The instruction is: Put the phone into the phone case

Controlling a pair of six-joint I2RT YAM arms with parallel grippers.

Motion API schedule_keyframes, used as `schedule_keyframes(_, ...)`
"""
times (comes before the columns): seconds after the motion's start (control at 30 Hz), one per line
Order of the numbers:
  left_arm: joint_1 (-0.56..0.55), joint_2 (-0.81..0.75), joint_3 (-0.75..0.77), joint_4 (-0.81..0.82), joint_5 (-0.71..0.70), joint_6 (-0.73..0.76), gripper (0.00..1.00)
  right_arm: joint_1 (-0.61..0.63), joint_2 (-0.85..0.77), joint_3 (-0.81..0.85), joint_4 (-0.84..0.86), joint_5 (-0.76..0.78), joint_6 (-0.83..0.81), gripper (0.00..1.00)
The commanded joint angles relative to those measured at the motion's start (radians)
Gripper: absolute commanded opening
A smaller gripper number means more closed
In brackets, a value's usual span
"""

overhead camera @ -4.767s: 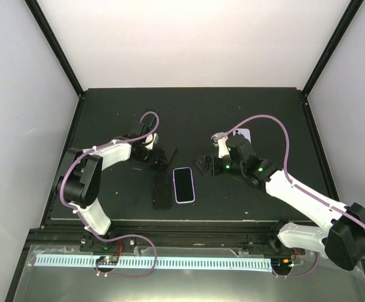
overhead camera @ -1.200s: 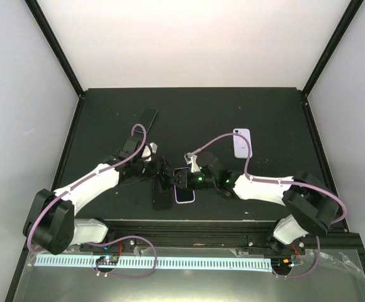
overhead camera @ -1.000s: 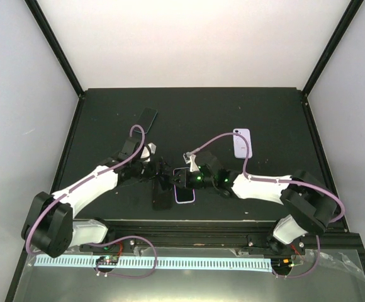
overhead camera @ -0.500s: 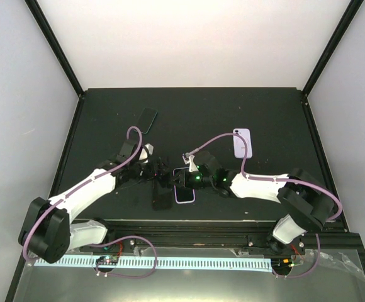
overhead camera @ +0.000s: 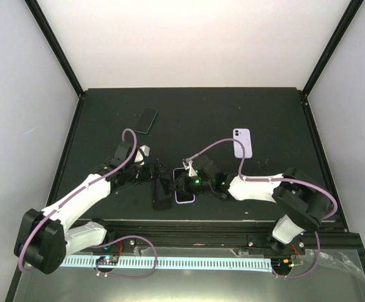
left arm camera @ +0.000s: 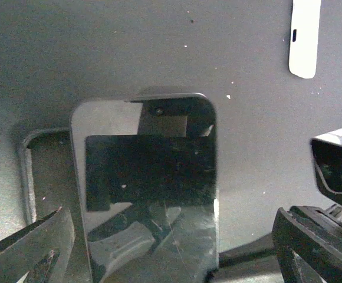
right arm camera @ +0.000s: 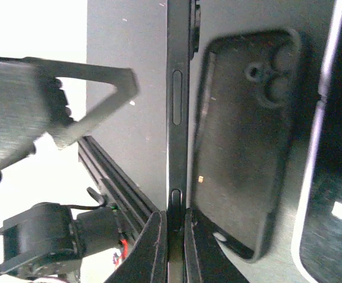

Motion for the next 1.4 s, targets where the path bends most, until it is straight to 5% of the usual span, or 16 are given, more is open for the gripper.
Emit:
schedule_keyframes(0.0, 0.027, -0.040, -0.032, 0.025, 0.031, 0.032, 0.95, 0.012, 0.028, -0.019, 0.034, -0.006, 0.036, 0.01)
schedule_keyframes(0.83, 0.098, 0.119, -0.230, 0.257, 0.080, 0.018, 0.83, 0.025, 0.160, -0.020, 0.121, -0.058, 0.090, 0.01)
schedule_keyframes(1.37, 0.097, 0.078, -0.313, 0.350, 0.153, -0.062, 0.55, 0.023, 0.279, 0.044, 0.160, -0.100, 0.025, 0.01)
